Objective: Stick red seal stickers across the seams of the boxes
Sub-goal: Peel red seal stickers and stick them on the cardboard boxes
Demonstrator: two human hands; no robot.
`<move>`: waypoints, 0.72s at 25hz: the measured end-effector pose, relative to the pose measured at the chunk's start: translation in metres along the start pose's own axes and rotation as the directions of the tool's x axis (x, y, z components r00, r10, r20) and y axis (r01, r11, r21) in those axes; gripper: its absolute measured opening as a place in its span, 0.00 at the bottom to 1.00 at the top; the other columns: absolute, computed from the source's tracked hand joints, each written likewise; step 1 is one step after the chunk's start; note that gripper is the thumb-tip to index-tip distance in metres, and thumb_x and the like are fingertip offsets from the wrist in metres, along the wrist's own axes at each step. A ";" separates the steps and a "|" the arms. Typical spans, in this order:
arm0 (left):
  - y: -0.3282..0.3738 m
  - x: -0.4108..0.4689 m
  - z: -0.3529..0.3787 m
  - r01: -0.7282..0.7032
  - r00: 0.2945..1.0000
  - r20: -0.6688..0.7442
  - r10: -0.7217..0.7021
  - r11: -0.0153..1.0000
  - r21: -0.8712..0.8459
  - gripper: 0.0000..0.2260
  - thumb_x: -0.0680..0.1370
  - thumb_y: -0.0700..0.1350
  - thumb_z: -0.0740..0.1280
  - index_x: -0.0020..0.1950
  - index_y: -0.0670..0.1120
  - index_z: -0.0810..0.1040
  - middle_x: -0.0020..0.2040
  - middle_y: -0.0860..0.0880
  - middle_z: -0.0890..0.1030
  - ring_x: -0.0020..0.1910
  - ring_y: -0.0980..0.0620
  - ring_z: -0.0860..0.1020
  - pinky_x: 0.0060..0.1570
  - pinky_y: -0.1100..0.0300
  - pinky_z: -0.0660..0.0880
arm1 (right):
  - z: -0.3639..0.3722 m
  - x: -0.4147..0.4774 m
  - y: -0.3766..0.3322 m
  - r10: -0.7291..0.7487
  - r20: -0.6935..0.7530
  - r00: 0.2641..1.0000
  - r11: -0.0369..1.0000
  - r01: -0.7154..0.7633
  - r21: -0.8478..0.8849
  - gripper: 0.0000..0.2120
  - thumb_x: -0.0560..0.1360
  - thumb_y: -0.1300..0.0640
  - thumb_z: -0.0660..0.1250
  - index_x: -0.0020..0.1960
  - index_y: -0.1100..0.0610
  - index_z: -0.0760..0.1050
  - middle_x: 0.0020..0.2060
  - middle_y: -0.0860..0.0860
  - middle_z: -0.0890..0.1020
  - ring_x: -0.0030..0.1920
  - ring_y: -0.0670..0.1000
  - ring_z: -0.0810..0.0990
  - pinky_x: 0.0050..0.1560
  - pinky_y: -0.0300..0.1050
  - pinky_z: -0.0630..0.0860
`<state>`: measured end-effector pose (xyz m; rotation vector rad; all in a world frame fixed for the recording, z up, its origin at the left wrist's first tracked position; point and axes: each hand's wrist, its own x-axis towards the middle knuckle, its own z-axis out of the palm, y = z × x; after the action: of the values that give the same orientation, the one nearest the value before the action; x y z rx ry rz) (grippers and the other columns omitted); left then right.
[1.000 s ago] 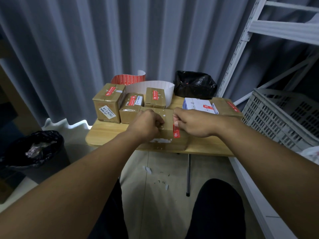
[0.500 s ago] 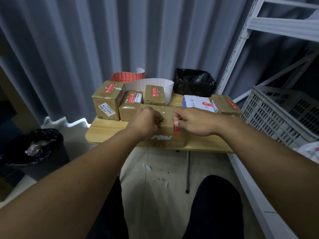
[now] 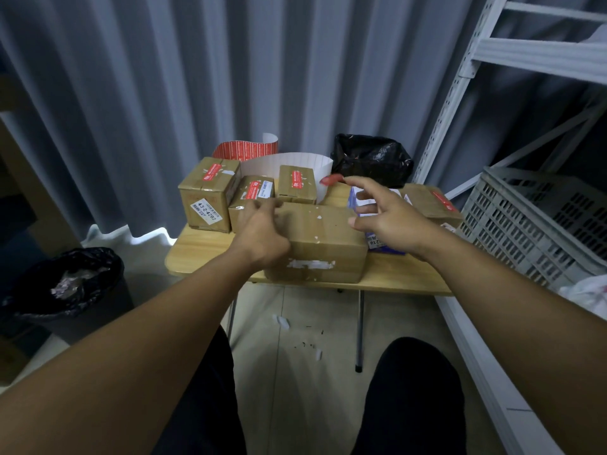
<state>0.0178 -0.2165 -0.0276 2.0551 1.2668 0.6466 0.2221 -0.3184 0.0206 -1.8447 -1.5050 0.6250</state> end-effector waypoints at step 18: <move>0.002 0.006 -0.014 0.252 0.963 -0.004 -0.270 0.905 -0.343 0.17 0.67 0.57 0.65 0.48 0.48 0.78 0.49 0.46 0.83 0.50 0.41 0.81 0.56 0.43 0.79 | 0.003 0.013 -0.007 -0.046 -0.132 0.990 0.958 0.006 -0.285 0.50 0.76 0.60 0.72 0.82 0.44 0.39 0.79 0.51 0.54 0.70 0.52 0.71 0.66 0.49 0.71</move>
<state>0.0116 -0.2076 -0.0163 1.5645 1.3261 0.7380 0.2184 -0.3044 0.0240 -2.0317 -1.5890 0.2709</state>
